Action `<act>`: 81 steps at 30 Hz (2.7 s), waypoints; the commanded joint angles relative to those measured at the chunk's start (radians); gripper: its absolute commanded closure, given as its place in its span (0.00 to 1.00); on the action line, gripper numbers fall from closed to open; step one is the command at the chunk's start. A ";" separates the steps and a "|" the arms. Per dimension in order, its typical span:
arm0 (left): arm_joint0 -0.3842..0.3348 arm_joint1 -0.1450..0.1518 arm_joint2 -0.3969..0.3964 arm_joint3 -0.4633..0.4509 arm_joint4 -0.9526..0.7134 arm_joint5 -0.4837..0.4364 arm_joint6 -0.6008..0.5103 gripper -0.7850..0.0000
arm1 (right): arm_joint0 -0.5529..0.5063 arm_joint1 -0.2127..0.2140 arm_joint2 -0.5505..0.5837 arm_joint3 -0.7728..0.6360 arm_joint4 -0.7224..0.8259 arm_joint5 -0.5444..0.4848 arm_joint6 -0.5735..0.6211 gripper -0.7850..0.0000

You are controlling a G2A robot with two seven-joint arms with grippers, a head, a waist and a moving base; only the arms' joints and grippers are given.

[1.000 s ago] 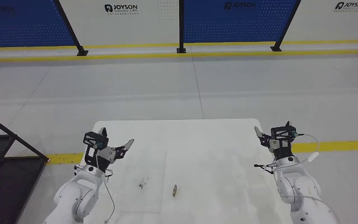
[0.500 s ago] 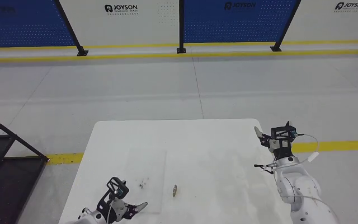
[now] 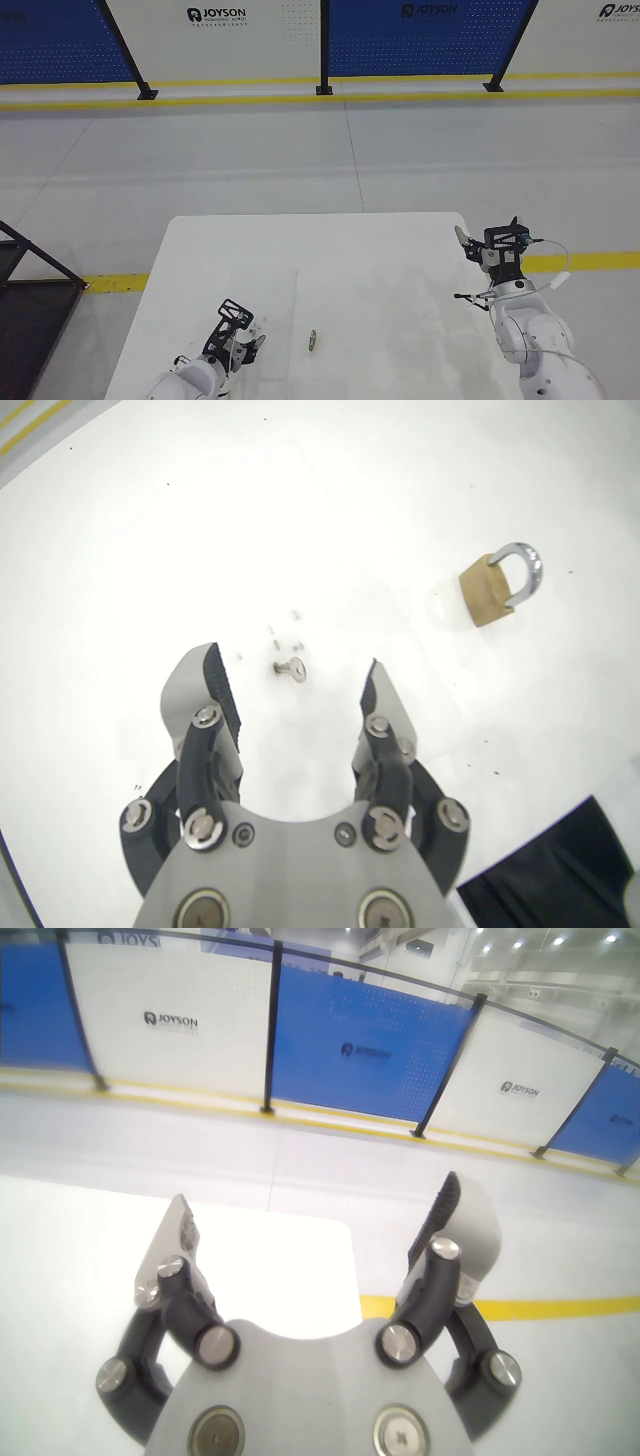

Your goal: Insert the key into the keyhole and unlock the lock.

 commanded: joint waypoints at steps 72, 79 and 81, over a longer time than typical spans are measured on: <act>0.318 0.039 -0.305 -0.007 -0.147 -0.533 0.915 1.00 | -0.168 -0.010 -0.386 -0.066 -0.457 -0.165 0.075 0.00; 0.318 0.039 -0.305 -0.007 -0.147 -0.533 0.915 1.00 | -0.133 -0.029 -0.566 -0.038 -0.463 -0.235 0.122 0.00; 0.318 0.039 -0.305 -0.007 -0.147 -0.533 0.915 1.00 | -0.108 -0.039 -0.610 -0.007 -0.439 -0.241 0.145 0.00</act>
